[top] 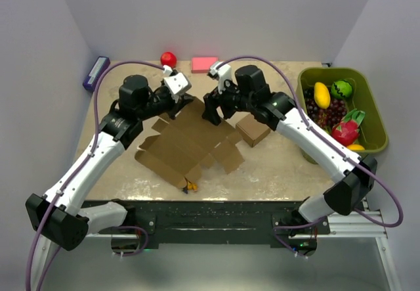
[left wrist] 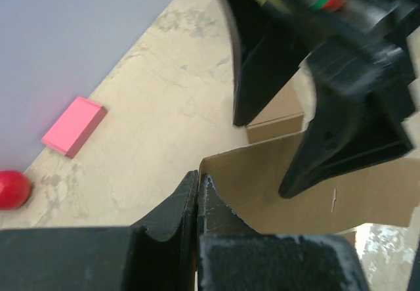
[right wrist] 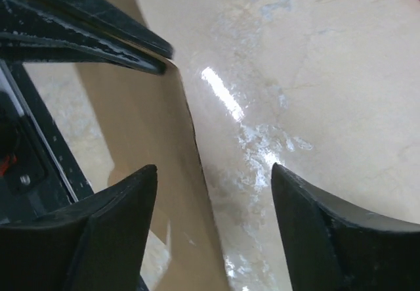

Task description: Fold the paper box

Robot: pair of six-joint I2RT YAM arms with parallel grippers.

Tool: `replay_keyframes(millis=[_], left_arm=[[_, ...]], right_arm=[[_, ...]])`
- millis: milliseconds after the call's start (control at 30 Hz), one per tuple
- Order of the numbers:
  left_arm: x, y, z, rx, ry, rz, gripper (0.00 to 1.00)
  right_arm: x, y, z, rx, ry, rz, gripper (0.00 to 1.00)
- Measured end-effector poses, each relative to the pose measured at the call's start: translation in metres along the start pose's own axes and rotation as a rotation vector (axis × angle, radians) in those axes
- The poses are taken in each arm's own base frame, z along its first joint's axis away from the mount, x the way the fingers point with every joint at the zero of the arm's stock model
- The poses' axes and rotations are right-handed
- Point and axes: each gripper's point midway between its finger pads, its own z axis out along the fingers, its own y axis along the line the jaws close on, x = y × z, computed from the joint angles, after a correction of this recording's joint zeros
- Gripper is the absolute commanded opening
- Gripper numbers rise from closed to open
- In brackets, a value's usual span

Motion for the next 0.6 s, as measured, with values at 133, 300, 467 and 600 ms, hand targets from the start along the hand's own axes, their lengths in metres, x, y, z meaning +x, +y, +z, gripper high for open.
replay_keyframes(millis=[133,300,467,600], left_arm=[[-0.004,0.019,-0.006,-0.117,-0.006,0.016,0.00],[-0.015,0.041,-0.016,-0.259,-0.031,0.001,0.00],[-0.019,0.058,-0.018,-0.374,-0.084,-0.079,0.00],[-0.008,0.059,-0.010,-0.399,-0.147,-0.177,0.00]], right_arm=[[-0.020,-0.016,-0.017,0.080,-0.089,0.063,0.91],[-0.042,-0.028,-0.051,0.198,-0.220,0.123,0.92],[-0.057,-0.034,-0.083,0.284,-0.370,0.281,0.92],[-0.051,-0.031,-0.087,0.267,-0.434,0.424,0.92]])
